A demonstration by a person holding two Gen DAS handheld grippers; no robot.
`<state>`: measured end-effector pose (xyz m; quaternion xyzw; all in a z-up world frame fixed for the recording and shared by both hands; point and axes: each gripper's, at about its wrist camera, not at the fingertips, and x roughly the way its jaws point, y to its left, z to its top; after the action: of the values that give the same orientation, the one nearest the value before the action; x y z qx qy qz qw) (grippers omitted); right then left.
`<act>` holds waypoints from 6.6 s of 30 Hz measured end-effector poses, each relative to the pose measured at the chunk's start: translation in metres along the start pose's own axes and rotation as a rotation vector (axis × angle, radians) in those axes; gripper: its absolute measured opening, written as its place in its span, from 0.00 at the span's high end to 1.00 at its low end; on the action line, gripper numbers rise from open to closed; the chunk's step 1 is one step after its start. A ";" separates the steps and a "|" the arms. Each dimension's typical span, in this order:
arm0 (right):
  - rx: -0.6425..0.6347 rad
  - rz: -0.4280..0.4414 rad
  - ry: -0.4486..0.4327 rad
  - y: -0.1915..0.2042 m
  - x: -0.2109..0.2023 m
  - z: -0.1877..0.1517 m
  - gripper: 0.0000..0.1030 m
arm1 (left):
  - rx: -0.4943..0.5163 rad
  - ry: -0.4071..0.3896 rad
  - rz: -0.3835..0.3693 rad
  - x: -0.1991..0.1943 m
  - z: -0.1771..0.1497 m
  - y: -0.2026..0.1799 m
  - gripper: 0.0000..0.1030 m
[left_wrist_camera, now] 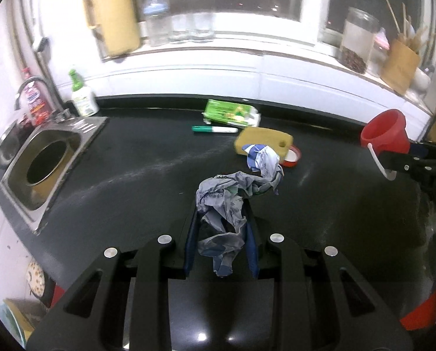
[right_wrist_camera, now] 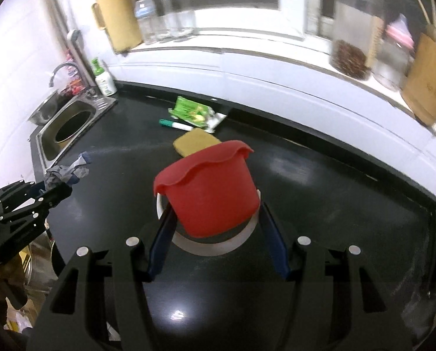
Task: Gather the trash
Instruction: 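Carry cloth and red cup down to the bin and open both tools, then raise both open tools back over the countertop, then grasp the green marker with the left tool while the right tool grasps the yellow sponge, then lift the marker and sponge off the countertop toward the bin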
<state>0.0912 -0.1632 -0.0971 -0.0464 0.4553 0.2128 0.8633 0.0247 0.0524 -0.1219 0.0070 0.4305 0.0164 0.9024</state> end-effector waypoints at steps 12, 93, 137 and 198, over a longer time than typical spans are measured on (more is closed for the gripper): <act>-0.320 0.278 0.050 0.195 0.034 0.017 0.44 | -0.277 0.002 0.226 -0.068 -0.075 0.139 0.73; -0.058 0.014 -0.029 0.046 -0.052 -0.011 0.17 | 0.033 -0.006 -0.134 -0.030 -0.029 0.017 0.13; -0.248 0.097 0.278 0.005 0.211 0.094 0.18 | 0.709 0.128 -0.347 0.304 0.129 0.021 0.13; -0.383 0.166 0.060 0.104 0.004 0.025 0.55 | -0.015 0.080 0.045 -0.019 0.002 0.043 0.88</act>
<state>0.0699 -0.0610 -0.0737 -0.1786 0.4343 0.3643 0.8042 0.0134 0.0945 -0.1049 0.0095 0.4661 0.0403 0.8838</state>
